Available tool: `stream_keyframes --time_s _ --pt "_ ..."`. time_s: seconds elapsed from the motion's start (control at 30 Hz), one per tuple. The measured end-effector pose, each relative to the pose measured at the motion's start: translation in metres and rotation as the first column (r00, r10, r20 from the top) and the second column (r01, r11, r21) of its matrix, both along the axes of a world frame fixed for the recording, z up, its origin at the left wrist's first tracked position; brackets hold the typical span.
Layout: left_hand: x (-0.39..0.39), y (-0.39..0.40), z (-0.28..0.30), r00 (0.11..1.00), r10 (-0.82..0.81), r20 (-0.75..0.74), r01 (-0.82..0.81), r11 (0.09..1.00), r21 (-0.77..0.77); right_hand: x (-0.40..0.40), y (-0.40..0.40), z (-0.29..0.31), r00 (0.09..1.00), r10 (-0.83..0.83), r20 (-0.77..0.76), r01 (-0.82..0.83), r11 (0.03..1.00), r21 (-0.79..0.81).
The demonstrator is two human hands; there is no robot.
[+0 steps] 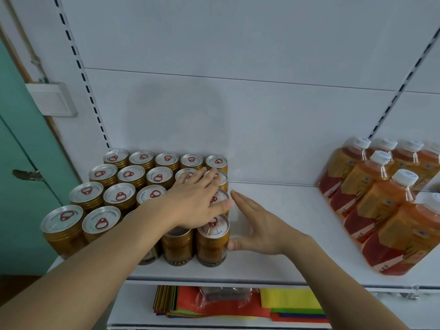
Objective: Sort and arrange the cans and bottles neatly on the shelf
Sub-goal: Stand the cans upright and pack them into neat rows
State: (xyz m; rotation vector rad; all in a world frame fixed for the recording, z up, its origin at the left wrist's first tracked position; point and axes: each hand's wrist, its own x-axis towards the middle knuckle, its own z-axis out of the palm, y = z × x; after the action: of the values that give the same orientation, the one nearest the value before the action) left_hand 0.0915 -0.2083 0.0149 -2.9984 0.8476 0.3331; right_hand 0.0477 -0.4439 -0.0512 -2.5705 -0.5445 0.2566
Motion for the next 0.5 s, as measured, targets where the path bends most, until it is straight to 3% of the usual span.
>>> stream_keyframes --time_s 0.3,0.5 --pt "0.005 0.0 -0.01 0.999 -0.02 -0.033 0.021 0.999 0.028 0.011 0.0 -0.005 0.993 0.115 0.032 -0.116 0.993 0.037" --pt "0.012 -0.001 -0.004 1.0 0.004 -0.027 -0.005 0.999 -0.042 0.038 -0.02 0.005 0.999 0.051 -0.001 -0.051 0.997 -0.059"
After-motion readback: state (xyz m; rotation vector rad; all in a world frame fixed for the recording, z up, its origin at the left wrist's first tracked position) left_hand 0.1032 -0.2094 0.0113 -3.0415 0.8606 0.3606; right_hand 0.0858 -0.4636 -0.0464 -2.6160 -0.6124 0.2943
